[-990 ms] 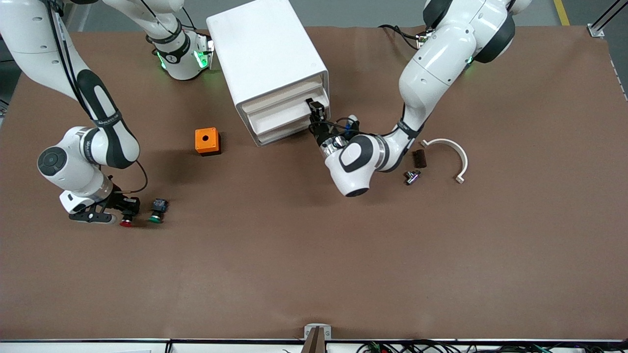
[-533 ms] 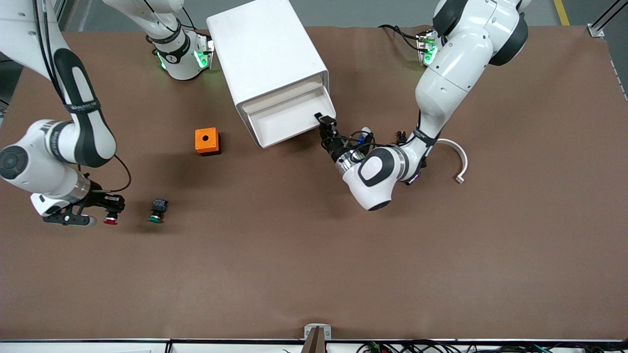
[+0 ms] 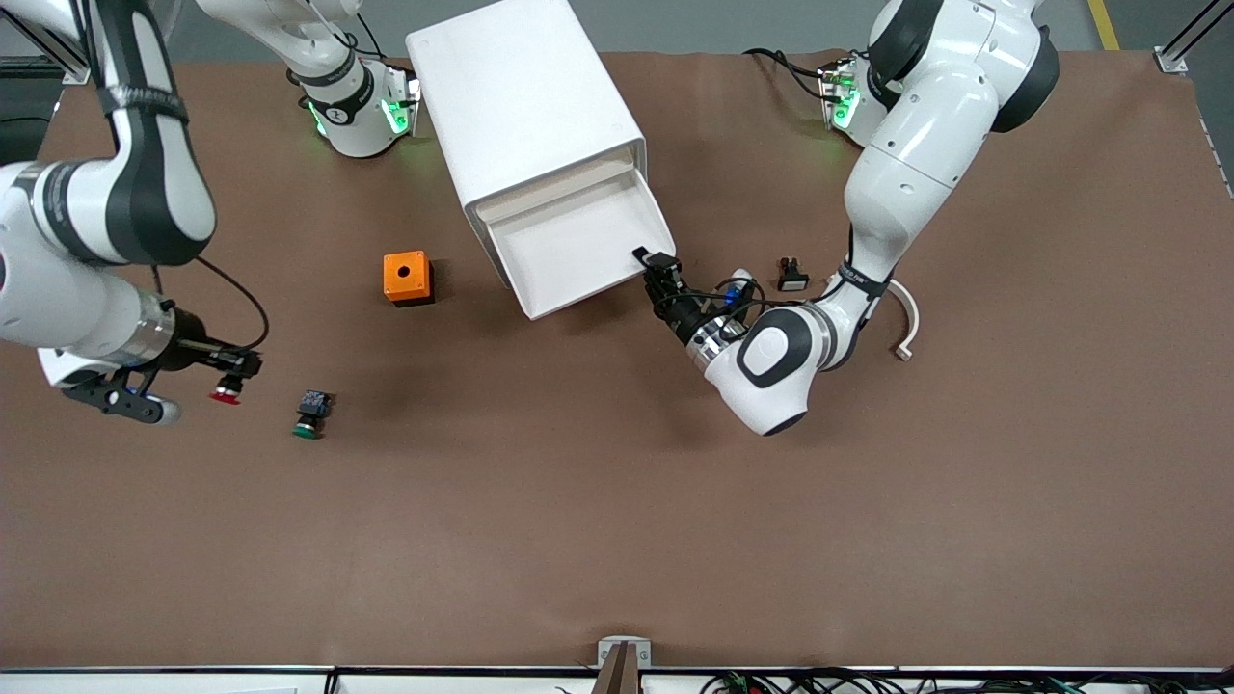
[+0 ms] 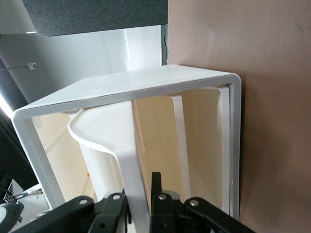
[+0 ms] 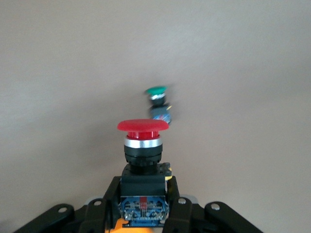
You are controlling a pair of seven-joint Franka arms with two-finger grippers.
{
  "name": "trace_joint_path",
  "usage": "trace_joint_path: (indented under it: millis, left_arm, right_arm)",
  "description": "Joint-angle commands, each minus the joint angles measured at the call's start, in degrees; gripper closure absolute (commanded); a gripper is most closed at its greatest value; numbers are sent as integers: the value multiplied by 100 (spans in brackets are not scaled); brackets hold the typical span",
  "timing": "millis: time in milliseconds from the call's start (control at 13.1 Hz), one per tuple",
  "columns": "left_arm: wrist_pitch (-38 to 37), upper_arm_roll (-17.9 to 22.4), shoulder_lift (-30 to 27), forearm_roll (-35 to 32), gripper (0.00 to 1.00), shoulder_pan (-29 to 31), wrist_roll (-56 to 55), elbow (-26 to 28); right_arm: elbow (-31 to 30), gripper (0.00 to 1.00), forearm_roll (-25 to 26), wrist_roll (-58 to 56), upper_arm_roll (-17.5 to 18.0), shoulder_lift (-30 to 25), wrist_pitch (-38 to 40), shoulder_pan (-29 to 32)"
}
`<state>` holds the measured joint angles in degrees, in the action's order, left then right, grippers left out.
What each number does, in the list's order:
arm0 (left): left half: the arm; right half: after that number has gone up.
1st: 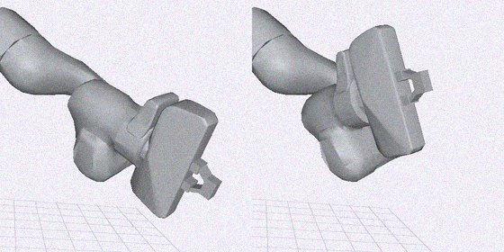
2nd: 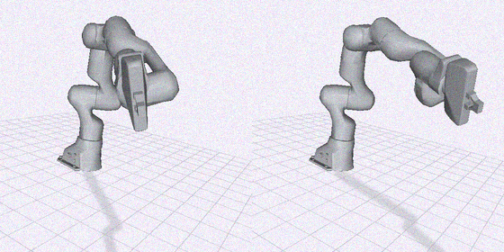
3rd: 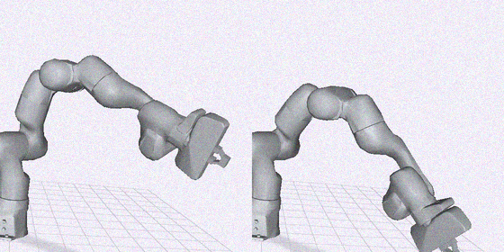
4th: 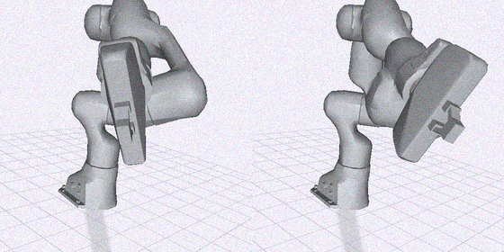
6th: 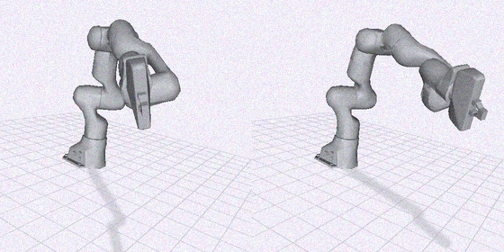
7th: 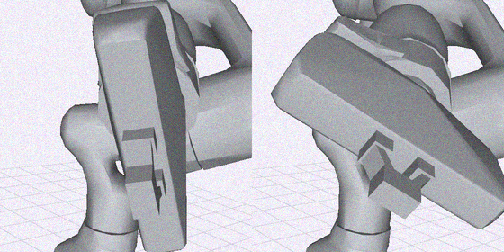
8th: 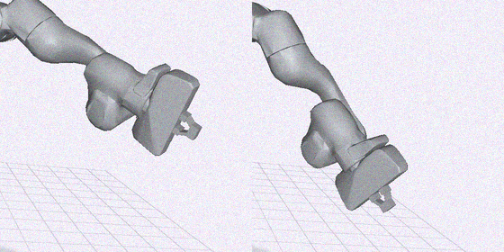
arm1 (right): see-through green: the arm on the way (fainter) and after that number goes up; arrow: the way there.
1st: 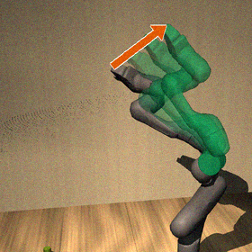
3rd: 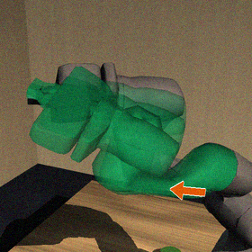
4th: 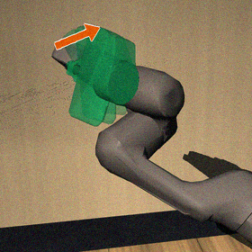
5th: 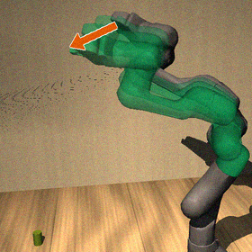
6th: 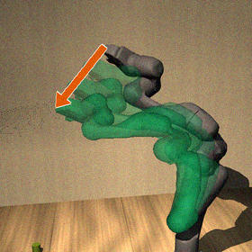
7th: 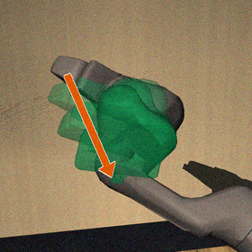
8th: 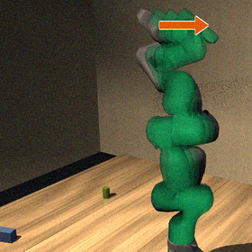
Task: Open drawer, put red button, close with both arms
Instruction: 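Carry the red button into the open drawer with the right gripper and release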
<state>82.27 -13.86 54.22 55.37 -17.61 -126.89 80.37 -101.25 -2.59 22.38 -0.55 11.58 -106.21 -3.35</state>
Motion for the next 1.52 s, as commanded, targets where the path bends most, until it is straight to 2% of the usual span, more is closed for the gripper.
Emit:
trace_joint_path:
  millis: [0,685,761,837,913,990,1446]
  left_arm:
    - [105,111,-16,44,85,39,138,-64]
    - [439,138,1,53,82,215,279,-197]
    - [439,138,10,53,78,215,279,-197]
    - [448,138,10,53,61,215,279,-197]
    - [448,138,10,53,41,215,296,-197]
    - [448,138,10,53,0,206,331,-197]
    - [334,120,-157,-43,0,214,1525,-293]
  right_arm:
    - [-61,100,-268,818,-33,-287,232,-437]
    - [-140,100,-392,3946,-33,-534,128,-2352]
    - [-149,100,-392,4280,-33,-508,14,-2572]
    - [-166,100,-392,4518,-42,-490,-83,-2748]
    - [-245,100,-374,4703,-42,-490,-197,-2933]
    - [-350,100,-339,4949,-42,-490,-354,-3135]
    - [-500,100,-146,6426,-42,-218,-1014,-4172]
